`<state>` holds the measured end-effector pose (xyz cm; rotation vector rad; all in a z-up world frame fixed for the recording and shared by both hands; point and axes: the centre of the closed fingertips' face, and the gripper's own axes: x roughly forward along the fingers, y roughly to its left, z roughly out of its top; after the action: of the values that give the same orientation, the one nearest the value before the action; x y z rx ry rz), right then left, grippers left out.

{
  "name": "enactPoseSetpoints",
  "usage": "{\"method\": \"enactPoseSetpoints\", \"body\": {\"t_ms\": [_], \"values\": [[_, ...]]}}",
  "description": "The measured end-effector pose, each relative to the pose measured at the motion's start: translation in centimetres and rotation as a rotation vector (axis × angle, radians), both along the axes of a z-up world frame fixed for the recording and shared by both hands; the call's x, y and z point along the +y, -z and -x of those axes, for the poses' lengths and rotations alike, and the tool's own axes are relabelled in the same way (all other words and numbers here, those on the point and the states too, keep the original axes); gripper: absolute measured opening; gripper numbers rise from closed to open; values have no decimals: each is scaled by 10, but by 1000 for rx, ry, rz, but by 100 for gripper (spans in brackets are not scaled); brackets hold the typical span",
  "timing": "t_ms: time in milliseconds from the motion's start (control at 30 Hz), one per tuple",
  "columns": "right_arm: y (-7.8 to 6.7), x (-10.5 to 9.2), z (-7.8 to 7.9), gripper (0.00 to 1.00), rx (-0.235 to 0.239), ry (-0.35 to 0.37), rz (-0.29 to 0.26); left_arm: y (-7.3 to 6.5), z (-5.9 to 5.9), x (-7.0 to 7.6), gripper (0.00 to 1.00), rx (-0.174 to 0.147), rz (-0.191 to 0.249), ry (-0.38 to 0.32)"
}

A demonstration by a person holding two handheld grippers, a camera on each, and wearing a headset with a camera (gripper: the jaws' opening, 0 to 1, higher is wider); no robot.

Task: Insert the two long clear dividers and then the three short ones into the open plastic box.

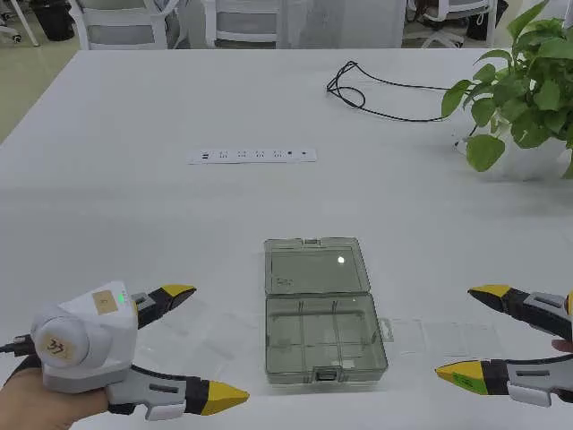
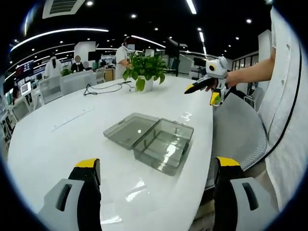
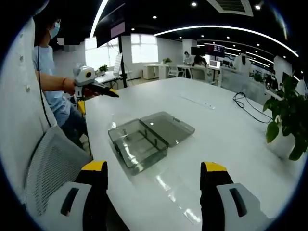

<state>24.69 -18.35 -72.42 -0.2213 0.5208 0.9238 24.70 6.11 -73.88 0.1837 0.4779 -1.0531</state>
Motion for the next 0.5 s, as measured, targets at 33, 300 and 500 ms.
{"method": "enactPoseSetpoints", "body": {"t_ms": [33, 300, 500], "values": [[0, 0, 0, 79, 0, 1, -1, 0, 0, 0, 100, 1, 0, 0], [0, 2, -1, 79, -1, 0, -4, 1, 0, -2, 100, 2, 0, 2], [-1, 4, 0, 79, -3, -3, -4, 1, 1, -3, 100, 2, 1, 0]]}}
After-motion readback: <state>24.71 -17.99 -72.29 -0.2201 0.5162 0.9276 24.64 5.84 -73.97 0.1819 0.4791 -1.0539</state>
